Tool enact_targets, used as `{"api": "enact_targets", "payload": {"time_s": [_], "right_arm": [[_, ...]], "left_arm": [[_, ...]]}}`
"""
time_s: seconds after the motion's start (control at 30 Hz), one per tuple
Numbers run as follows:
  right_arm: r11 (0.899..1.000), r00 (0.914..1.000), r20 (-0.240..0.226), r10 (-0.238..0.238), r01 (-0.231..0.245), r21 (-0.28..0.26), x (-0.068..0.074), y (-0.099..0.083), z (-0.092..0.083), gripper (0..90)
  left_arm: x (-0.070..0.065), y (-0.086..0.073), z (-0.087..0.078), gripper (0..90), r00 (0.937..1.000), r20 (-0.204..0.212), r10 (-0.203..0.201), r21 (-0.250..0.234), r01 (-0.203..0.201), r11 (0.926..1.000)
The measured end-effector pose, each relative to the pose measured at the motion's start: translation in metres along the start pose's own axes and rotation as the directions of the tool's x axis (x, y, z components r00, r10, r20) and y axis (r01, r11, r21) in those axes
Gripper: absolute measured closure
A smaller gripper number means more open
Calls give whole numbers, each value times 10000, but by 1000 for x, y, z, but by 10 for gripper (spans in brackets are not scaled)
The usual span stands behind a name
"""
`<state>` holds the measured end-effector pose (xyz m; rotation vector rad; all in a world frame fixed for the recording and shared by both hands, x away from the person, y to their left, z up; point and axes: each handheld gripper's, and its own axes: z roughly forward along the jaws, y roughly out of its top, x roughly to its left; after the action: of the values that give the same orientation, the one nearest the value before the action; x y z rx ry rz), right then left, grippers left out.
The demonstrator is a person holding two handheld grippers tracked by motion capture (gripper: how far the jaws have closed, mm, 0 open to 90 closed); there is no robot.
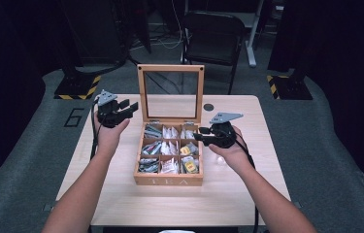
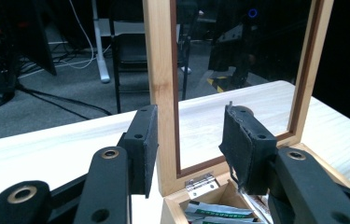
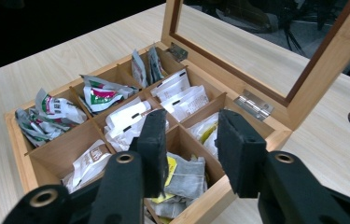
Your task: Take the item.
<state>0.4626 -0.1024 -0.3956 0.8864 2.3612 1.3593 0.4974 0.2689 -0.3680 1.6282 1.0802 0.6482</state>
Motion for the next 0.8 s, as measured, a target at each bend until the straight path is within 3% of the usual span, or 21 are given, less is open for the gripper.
{"api": "enact_targets", "payload": {"time_s": [0.27, 0.47, 0.8], "right_arm": [[9996, 9995, -205, -225, 229, 167, 11, -7, 6, 646], [9998, 9989, -467, -2, 12, 216, 17, -13, 11, 652], [9991, 9981, -604, -84, 109, 421, 25, -24, 15, 657]], "left_arm": [[-2, 0, -2, 557, 10000, 29, 94, 73, -95, 9999], [-3, 1, -4, 556, 9999, 79, 102, 25, -102, 9999], [-5, 0, -6, 556, 9999, 101, 70, 0, -70, 10000]]}}
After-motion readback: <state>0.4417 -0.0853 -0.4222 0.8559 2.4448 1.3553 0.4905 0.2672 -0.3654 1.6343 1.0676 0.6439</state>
